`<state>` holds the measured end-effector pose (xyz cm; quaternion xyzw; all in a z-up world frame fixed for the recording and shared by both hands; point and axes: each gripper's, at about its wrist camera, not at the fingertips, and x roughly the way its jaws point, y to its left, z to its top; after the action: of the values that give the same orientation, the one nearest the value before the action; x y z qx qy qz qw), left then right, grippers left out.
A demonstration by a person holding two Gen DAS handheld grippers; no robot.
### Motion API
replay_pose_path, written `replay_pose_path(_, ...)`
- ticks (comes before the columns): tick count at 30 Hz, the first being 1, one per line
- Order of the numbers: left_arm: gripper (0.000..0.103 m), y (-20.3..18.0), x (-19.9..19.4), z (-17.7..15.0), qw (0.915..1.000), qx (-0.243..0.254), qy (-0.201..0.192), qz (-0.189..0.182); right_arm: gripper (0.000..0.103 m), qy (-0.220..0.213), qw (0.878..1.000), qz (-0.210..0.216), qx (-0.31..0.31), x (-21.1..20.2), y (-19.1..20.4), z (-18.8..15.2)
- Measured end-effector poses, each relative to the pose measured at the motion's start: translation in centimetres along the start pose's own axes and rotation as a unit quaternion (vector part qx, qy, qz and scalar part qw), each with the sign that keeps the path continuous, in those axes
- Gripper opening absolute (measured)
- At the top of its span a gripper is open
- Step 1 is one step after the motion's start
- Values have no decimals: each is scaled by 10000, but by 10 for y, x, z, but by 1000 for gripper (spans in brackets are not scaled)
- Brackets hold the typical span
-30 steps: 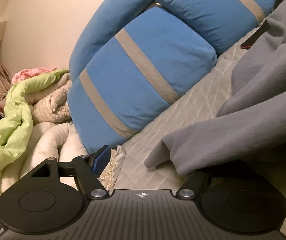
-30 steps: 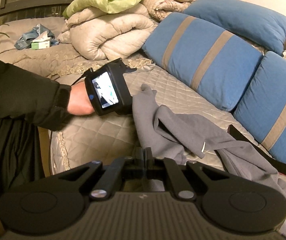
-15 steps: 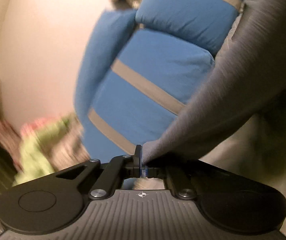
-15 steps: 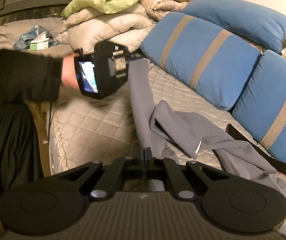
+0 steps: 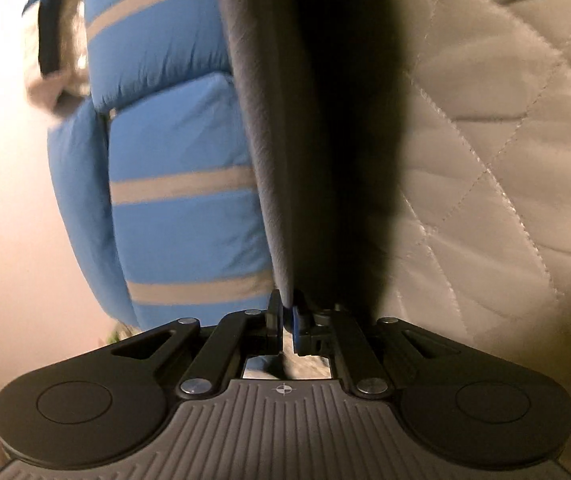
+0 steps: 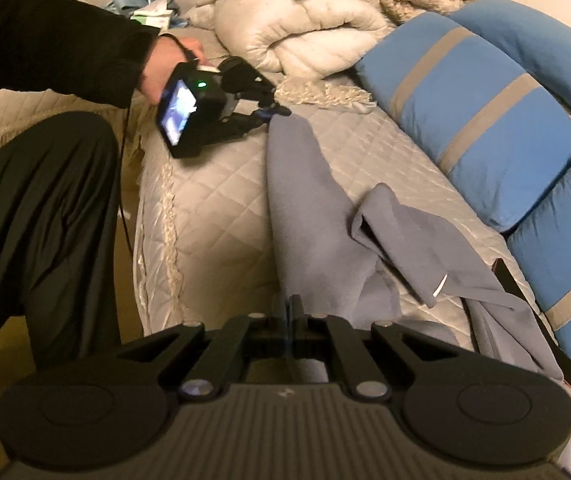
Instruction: Fold clothes
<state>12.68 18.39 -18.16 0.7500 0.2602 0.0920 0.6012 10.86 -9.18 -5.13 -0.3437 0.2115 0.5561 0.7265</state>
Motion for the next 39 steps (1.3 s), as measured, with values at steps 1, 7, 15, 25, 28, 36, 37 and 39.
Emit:
replay_pose_path(1,10,0,4,0,9999,-110,78,-43,1,8,10000,19,-10,0,0,0)
replay_pose_path(7,34,2,34,-2,9986,-350,386,-38,2,104,9999,-2,-112,4,4,-2)
replay_pose_path(15,17,5,28,-15,9981,-17,611,35,13,20,9999,-113,-121,0,2,-1)
replay_pose_path(25,4,9,-5,-43,9965,181,730,-371,22,-113,9996,-236,-97,-5,-1,3)
replay_pose_path(28,4,15,-12,-55,9946,-171,722,-730,25,-123,9994,-308,-104,-6,0,3)
replay_pose_path(36,72,70,-1,-95,9564,-2350,1250,-1200,31,-114,9989,-445,-55,-6,-3,2)
replay_pose_path(37,73,77,0,-100,9498,-2645,1152,-1213,31,-103,9989,-456,-55,-6,-2,2)
replay_pose_path(39,73,82,1,-102,9461,-2834,837,-1328,31,-91,9989,-458,-40,-5,-3,2)
